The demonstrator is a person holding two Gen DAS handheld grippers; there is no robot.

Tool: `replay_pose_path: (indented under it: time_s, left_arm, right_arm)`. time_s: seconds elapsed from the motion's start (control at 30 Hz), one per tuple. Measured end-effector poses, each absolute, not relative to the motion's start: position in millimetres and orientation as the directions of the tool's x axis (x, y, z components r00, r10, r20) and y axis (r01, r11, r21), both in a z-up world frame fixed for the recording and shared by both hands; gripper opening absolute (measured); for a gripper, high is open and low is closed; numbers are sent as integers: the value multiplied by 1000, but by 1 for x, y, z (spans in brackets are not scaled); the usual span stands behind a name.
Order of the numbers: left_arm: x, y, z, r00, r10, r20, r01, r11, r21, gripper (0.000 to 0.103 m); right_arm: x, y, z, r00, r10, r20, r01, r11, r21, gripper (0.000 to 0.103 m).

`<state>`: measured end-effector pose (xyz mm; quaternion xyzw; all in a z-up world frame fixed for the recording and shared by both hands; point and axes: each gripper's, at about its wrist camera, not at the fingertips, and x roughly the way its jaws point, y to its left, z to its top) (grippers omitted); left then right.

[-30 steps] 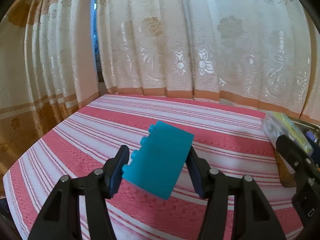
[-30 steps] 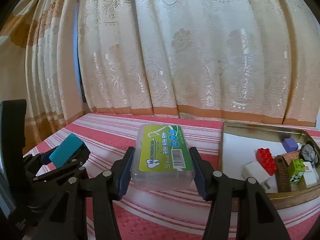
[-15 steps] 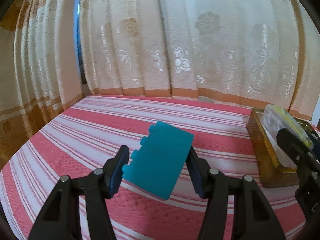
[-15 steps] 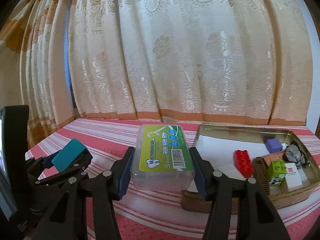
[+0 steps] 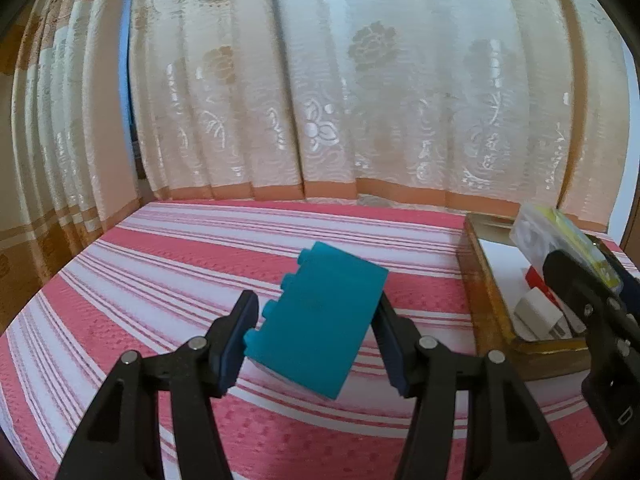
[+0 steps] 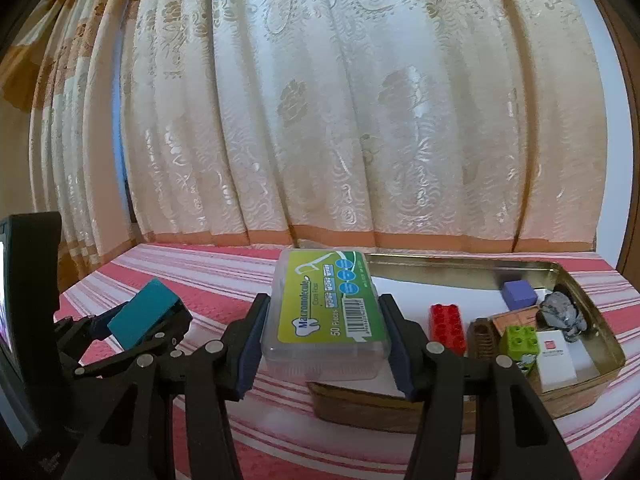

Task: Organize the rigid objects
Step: 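Carry the blue block and clear box with both grippers over the tin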

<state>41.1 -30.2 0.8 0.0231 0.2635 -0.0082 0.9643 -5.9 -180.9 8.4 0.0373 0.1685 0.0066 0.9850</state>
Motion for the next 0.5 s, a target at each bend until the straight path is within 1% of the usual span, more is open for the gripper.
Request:
replay_pose_path:
  time_s: [0.5]
  left_arm:
    - [41,-80,6,871,-91,-484,115,993,21,57]
  right_arm:
    - [-7,-228,12,942,-47,-331,80,993,86,57]
